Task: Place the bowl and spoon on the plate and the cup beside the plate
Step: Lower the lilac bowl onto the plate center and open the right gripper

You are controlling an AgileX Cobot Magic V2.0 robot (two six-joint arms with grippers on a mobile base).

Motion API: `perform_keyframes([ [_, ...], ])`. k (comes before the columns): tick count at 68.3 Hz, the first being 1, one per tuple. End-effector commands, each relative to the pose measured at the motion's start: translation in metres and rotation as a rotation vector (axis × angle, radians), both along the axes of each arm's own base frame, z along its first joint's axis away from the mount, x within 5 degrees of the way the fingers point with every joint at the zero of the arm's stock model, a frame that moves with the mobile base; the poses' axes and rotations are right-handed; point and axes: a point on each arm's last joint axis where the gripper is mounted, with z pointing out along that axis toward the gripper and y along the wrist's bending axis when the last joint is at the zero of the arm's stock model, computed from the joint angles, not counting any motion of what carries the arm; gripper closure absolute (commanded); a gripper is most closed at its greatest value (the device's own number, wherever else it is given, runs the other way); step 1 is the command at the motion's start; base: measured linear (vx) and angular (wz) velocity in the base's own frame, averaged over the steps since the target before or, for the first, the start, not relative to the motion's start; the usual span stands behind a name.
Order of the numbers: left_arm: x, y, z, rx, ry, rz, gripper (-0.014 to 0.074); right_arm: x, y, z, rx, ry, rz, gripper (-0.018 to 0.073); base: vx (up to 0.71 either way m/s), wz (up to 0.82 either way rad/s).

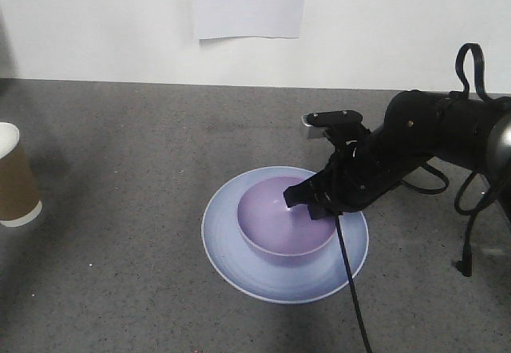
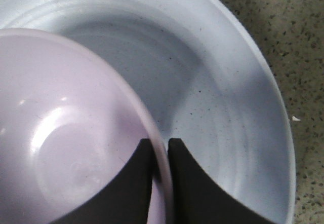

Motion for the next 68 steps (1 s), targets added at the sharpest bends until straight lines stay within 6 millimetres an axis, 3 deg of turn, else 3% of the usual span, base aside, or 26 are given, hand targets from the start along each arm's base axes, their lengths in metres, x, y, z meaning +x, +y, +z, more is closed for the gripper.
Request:
perform_keyframes([
  [1, 0.0, -0.001, 0.011, -0.017, -0.089, -0.003, 0.0603, 0.003, 0.0, 0.021, 0.03, -0.079, -0.015, 0.0418, 0.0, 0.0],
  [18, 0.0, -0.001, 0.011, -0.017, -0.089, -0.003, 0.0603, 0.003, -0.001, 0.021, 0.031, -0.073, -0.032, 0.0151, 0.0, 0.0],
  [30, 0.0, -0.001, 0.011, -0.017, -0.089, -0.003, 0.0603, 0.002, -0.001, 0.024, 0.036, -0.075, -0.047, 0.0022, 0.0, 0.0],
  [45, 0.0, -0.001, 0.011, -0.017, -0.089, -0.003, 0.0603, -0.006, -0.006, 0.044, 0.038, -0.126, -0.043, 0.001, 0.0, 0.0],
  [59, 0.0, -0.001, 0.011, -0.017, -0.088, -0.003, 0.0603, -0.027, -0.014, 0.08, 0.053, -0.193, -0.045, 0.001, 0.0, 0.0],
  [68, 0.0, -0.001, 0.011, -0.018, -0.089, -0.003, 0.0603, -0.043, -0.03, 0.105, 0.034, -0.238, -0.071, 0.001, 0.0, 0.0],
])
